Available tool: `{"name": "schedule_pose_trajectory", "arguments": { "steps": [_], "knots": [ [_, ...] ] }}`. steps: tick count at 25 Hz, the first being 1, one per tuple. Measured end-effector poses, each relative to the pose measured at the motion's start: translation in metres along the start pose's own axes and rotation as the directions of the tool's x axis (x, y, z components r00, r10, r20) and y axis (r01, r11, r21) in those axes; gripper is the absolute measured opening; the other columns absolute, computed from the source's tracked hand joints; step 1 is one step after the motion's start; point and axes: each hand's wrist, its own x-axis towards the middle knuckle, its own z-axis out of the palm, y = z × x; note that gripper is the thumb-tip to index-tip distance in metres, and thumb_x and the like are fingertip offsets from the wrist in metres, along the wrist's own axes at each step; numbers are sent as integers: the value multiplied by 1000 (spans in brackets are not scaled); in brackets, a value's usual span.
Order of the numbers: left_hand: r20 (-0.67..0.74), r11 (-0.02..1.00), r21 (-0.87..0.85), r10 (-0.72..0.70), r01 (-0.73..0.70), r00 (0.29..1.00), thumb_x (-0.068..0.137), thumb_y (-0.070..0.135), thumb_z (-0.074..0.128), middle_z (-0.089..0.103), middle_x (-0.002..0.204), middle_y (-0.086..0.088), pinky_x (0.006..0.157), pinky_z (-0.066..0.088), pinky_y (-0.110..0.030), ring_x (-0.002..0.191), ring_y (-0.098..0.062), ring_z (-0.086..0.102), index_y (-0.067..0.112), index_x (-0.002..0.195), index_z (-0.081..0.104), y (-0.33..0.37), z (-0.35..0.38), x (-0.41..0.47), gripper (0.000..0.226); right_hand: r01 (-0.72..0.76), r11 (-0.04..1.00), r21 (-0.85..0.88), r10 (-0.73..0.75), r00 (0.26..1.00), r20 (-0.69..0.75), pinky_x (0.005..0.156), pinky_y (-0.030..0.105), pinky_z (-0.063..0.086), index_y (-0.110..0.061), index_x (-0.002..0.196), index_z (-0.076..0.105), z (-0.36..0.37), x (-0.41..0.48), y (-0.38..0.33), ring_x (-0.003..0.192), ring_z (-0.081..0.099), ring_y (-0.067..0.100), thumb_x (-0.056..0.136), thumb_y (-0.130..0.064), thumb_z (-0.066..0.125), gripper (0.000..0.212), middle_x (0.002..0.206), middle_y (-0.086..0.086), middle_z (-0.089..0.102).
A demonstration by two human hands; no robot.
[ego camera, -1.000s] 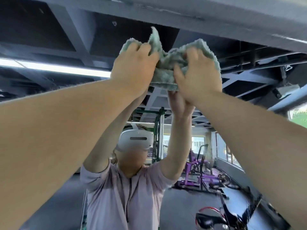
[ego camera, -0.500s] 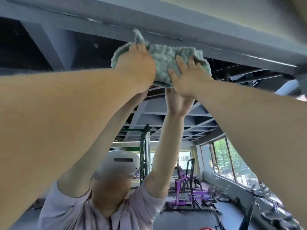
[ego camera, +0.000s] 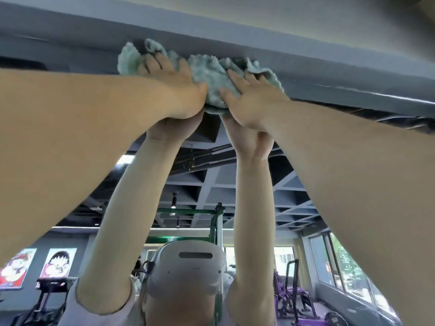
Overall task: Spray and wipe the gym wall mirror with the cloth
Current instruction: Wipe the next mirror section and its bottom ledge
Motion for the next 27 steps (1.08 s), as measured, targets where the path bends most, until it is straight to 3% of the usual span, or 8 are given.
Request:
{"name": "schedule_pose_trajectory", "arguments": {
  "steps": [7, 11, 15, 18, 27],
  "knots": [
    [39, 996, -34, 88, -87, 995, 98, 58, 16, -17, 160, -13, 119, -3, -49, 147, -35, -13, 22, 154, -10, 125, 6, -4, 71, -43, 999, 15, 44, 998, -35, 121, 41, 2, -37, 154, 1, -5, -16, 134, 150, -3, 21, 98, -62, 15, 63, 163, -4, -5],
    [55, 970, -39, 241, -239, 969, 97, 59, 13, -21, 159, -10, 119, -7, -45, 147, -29, -18, 25, 154, -11, 191, 9, -21, 70, -111, 994, -7, 111, 994, -10, 121, 41, 0, -38, 154, -4, -6, -39, 200, 149, -4, 23, 97, -63, 12, 64, 163, -2, -9],
    [45, 960, -24, 280, -279, 959, 97, 61, 12, -24, 158, -10, 119, -8, -45, 146, -30, -19, 29, 153, -12, 221, 5, -31, 69, -208, 978, 14, 207, 977, 40, 120, 43, -2, -40, 152, -8, -13, -59, 229, 149, -7, 26, 98, -61, 11, 62, 162, -1, -12],
    [37, 965, 6, 260, -261, 965, 97, 62, 12, -24, 158, -13, 120, -6, -45, 146, -32, -17, 25, 153, -13, 206, 1, -38, 72, -271, 962, 40, 269, 962, 53, 119, 47, -3, -42, 152, -8, -18, -68, 207, 149, -8, 30, 99, -58, 12, 59, 162, 1, -14],
    [94, 987, 74, 136, -143, 986, 96, 62, 9, -18, 158, -20, 119, -2, -45, 147, -36, -13, 22, 153, -15, 1, 8, -67, 73, -157, 984, 86, 148, 984, 102, 118, 45, -8, -44, 151, -8, 9, -67, 4, 148, -13, 28, 100, -55, 15, 57, 162, -1, -15]
  ]
}}
